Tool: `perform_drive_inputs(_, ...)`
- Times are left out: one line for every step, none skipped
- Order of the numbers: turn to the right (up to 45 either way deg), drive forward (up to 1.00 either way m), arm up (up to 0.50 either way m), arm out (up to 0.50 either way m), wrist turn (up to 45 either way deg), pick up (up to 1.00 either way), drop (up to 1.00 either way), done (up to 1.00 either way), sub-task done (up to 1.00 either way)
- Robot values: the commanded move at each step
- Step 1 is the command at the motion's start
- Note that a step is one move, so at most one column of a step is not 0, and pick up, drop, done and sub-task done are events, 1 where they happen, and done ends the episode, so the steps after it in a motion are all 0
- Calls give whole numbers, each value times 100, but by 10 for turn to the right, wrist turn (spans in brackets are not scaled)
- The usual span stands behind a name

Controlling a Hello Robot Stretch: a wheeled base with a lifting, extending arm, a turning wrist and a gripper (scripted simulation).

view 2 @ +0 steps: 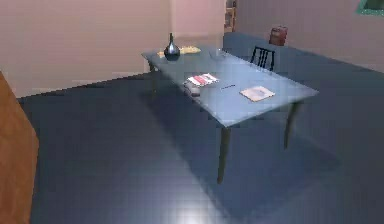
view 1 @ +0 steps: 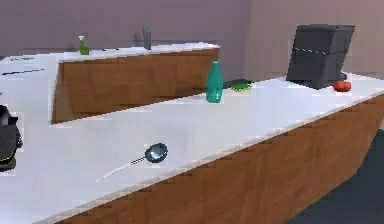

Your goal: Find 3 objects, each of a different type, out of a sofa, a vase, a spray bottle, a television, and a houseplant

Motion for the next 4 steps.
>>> perform_drive_inputs(450, 0, 0, 0, 0, 0, 0, 0, 0)
perform_drive_inputs(210, 0, 0, 0, 0, 0, 0, 0, 0)
perform_drive_inputs(0, 100, 0, 0, 0, 0, 0, 0, 0)
perform_drive_inputs(0, 50, 0, 0, 0, 0, 0, 0, 0)
